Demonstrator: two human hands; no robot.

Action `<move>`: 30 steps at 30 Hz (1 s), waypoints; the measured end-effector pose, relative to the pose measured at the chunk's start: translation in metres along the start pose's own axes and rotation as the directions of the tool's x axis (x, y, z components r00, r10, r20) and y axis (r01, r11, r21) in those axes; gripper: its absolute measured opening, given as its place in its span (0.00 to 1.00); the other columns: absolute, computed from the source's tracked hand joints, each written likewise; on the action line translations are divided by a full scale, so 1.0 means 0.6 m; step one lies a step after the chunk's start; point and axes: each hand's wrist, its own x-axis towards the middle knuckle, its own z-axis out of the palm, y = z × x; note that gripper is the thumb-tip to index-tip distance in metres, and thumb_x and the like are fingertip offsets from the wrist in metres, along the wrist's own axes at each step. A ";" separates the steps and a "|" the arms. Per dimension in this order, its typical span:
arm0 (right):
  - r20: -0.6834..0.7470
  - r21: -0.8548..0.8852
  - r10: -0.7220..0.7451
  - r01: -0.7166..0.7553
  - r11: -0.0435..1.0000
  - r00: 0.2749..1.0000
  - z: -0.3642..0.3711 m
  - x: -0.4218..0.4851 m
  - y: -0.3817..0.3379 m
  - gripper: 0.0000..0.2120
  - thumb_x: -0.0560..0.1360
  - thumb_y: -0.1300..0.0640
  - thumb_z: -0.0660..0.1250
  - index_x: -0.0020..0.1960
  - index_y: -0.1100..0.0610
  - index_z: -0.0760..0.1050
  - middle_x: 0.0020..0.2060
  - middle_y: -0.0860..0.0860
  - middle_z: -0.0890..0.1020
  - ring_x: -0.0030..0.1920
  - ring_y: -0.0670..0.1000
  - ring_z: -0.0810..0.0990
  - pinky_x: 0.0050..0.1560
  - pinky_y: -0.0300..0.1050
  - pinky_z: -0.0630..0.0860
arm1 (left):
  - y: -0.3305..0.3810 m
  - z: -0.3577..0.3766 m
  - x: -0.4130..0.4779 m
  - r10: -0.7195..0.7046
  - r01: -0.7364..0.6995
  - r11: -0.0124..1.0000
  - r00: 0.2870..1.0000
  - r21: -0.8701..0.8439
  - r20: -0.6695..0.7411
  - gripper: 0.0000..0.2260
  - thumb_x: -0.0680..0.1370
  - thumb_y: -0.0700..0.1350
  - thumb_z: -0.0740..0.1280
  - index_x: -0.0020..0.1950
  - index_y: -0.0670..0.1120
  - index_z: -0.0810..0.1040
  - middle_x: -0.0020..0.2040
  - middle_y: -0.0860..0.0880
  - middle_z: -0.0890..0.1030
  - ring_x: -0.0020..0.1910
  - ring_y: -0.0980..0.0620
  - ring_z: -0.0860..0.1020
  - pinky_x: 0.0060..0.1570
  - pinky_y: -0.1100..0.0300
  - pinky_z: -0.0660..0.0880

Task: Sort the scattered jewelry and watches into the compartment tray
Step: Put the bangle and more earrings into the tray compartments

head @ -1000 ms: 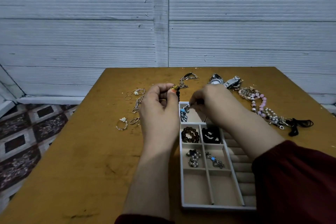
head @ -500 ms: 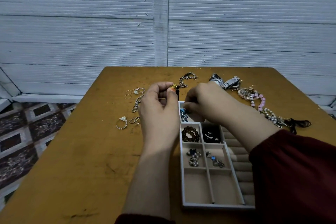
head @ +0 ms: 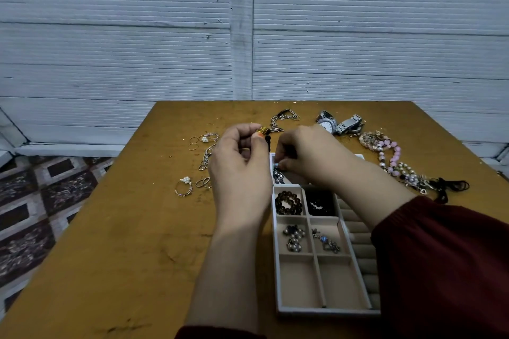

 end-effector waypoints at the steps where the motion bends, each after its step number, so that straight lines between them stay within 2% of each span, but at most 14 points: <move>1: 0.020 0.017 -0.002 0.001 1.000 1.000 -0.001 -0.004 0.000 0.03 0.71 0.59 0.70 0.43 0.52 0.81 0.39 0.49 0.82 0.43 0.50 0.78 0.39 0.39 0.70 | -0.001 0.000 0.000 -0.002 0.002 1.000 1.000 -0.002 -0.002 0.06 0.78 0.40 0.64 0.49 0.49 0.79 0.36 0.56 0.76 0.29 0.63 0.71 0.33 0.68 0.69; 6: 0.098 0.109 -0.005 -0.005 0.994 0.995 0.000 -0.019 0.002 0.06 0.71 0.59 0.72 0.47 0.53 0.83 0.40 0.49 0.84 0.41 0.47 0.80 0.40 0.37 0.72 | 0.000 0.000 0.000 0.003 -0.003 1.000 1.000 -0.002 -0.011 0.06 0.77 0.40 0.64 0.48 0.50 0.79 0.34 0.56 0.76 0.28 0.62 0.70 0.33 0.66 0.69; 10: 0.106 0.177 -0.015 -0.004 0.984 0.994 0.002 -0.023 0.008 0.08 0.71 0.62 0.70 0.46 0.52 0.83 0.35 0.43 0.81 0.35 0.40 0.76 0.32 0.25 0.67 | 0.001 0.000 -0.001 -0.007 0.007 1.000 1.000 -0.004 -0.008 0.06 0.78 0.40 0.64 0.48 0.50 0.78 0.35 0.57 0.76 0.29 0.63 0.71 0.33 0.68 0.69; 13: 0.115 0.233 -0.002 -0.025 0.972 0.993 0.003 -0.026 0.012 0.09 0.72 0.64 0.68 0.46 0.51 0.82 0.33 0.41 0.79 0.32 0.36 0.76 0.34 0.28 0.70 | 0.002 -0.001 0.000 -0.010 0.010 1.000 1.000 -0.008 -0.008 0.06 0.78 0.40 0.64 0.48 0.49 0.79 0.36 0.56 0.77 0.29 0.63 0.71 0.33 0.69 0.69; 16: 0.092 0.273 0.100 -0.121 0.954 0.991 -0.004 -0.032 0.027 0.09 0.73 0.65 0.66 0.46 0.53 0.79 0.36 0.47 0.82 0.36 0.46 0.82 0.38 0.41 0.78 | 0.002 -0.003 0.000 -0.012 0.012 1.000 1.000 -0.002 -0.004 0.06 0.78 0.40 0.64 0.49 0.49 0.79 0.37 0.56 0.77 0.31 0.63 0.72 0.34 0.70 0.69; 17: 0.080 0.256 0.135 -0.151 0.955 0.988 -0.008 -0.034 0.034 0.08 0.72 0.65 0.66 0.46 0.54 0.79 0.36 0.48 0.82 0.36 0.47 0.82 0.37 0.40 0.78 | 0.002 -0.004 -0.001 -0.013 0.013 1.000 1.000 -0.001 -0.002 0.06 0.78 0.40 0.64 0.49 0.49 0.79 0.38 0.56 0.78 0.31 0.63 0.72 0.34 0.70 0.70; 20: 0.069 0.159 0.206 -0.215 0.964 0.976 -0.015 -0.041 0.052 0.03 0.71 0.61 0.71 0.44 0.54 0.80 0.35 0.47 0.81 0.35 0.42 0.78 0.33 0.32 0.70 | 0.004 -0.003 -0.001 -0.010 0.010 1.000 1.000 0.000 -0.002 0.05 0.78 0.40 0.64 0.49 0.49 0.79 0.39 0.56 0.78 0.31 0.64 0.72 0.34 0.72 0.69; 23: 0.072 0.223 0.255 -0.265 0.938 0.964 -0.011 -0.046 0.057 0.02 0.70 0.59 0.73 0.43 0.55 0.81 0.34 0.48 0.84 0.35 0.42 0.81 0.31 0.30 0.71 | 0.005 -0.001 -0.002 -0.015 0.015 1.000 1.000 -0.008 0.001 0.05 0.78 0.40 0.64 0.49 0.48 0.79 0.38 0.56 0.78 0.31 0.65 0.72 0.34 0.72 0.69; 26: 0.069 0.290 0.284 -0.292 0.911 0.956 -0.007 -0.044 0.053 0.02 0.70 0.59 0.74 0.42 0.55 0.81 0.31 0.48 0.83 0.28 0.39 0.79 0.26 0.26 0.69 | 0.004 -0.002 -0.002 -0.016 0.016 1.000 1.000 -0.010 0.008 0.05 0.78 0.40 0.64 0.49 0.48 0.79 0.38 0.56 0.77 0.31 0.64 0.72 0.34 0.70 0.69; 28: 0.059 0.296 0.290 -0.294 0.909 0.955 -0.005 -0.041 0.050 0.02 0.70 0.60 0.74 0.42 0.56 0.82 0.32 0.48 0.84 0.28 0.39 0.79 0.28 0.27 0.71 | 0.003 -0.002 -0.002 -0.013 0.013 1.000 1.000 -0.010 0.007 0.05 0.78 0.40 0.64 0.49 0.48 0.79 0.37 0.56 0.77 0.30 0.64 0.71 0.34 0.69 0.69; 30: 0.041 0.272 0.288 -0.288 0.918 0.957 -0.004 -0.037 0.046 0.02 0.70 0.60 0.74 0.42 0.57 0.83 0.34 0.51 0.85 0.32 0.43 0.81 0.36 0.34 0.77 | 0.002 -0.001 -0.001 -0.015 0.015 1.000 1.000 -0.009 0.001 0.05 0.78 0.40 0.65 0.48 0.49 0.79 0.36 0.56 0.76 0.29 0.64 0.71 0.33 0.68 0.69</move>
